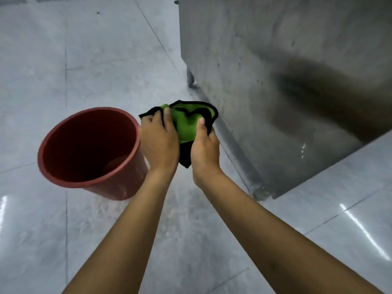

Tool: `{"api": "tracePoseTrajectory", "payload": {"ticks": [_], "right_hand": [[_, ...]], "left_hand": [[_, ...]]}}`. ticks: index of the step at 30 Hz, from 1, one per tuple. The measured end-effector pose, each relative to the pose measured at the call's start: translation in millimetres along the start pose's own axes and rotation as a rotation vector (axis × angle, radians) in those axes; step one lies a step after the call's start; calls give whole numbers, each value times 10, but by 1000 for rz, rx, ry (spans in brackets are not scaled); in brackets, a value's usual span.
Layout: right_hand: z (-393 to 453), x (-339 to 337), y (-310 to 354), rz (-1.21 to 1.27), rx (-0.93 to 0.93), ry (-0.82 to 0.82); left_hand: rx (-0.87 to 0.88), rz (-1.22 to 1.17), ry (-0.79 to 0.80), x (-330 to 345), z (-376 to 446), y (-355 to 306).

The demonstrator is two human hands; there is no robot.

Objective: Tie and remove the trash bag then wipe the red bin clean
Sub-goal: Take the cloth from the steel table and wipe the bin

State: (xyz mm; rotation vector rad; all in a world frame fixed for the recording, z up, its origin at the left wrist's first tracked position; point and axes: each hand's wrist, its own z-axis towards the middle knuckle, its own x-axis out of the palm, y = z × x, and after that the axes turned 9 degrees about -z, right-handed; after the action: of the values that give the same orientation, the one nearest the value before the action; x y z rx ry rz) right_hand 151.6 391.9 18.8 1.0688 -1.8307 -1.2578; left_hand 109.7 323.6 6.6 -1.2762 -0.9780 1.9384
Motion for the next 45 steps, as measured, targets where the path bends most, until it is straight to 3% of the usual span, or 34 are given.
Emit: {"api": "tracePoseTrajectory", "payload": {"ticks": [2,5,9,14,17,20,22,23,25,28,37,45], "right_hand": [[183,32,-66,89,58,7],[313,64,-48,270,133,79],[309,-15,-10,558,209,208],[345,-214,-110,724,169,262],[408,-313,-25,647,92,271],[412,-330,81,619,147,189],[371,-298,93,584,153,154],[341,-276,86,560,152,147],[297,-213,69,506,166,138],[227,-115,55,397,167,135],[21,64,-11,167,142,211],[-12,82,72,107,-38,63]], "left_hand": [[71,100,49,112,121,14],[173,68,219,209,187,-145],[89,-73,494,255,53,-357],[242,-87,625,191,-226,-427],[312,-292,518,61,-245,-553],[374,-330,233,-152,-117,-524],[407,-87,104,-312,-12,-282],[368,114,113,-370,25,-92],[170,576,250,-473,-1,297],[13,812,383,-605,-160,700],[176,618,433,-561,-243,580],[171,295,357,-437,-243,229]]}}
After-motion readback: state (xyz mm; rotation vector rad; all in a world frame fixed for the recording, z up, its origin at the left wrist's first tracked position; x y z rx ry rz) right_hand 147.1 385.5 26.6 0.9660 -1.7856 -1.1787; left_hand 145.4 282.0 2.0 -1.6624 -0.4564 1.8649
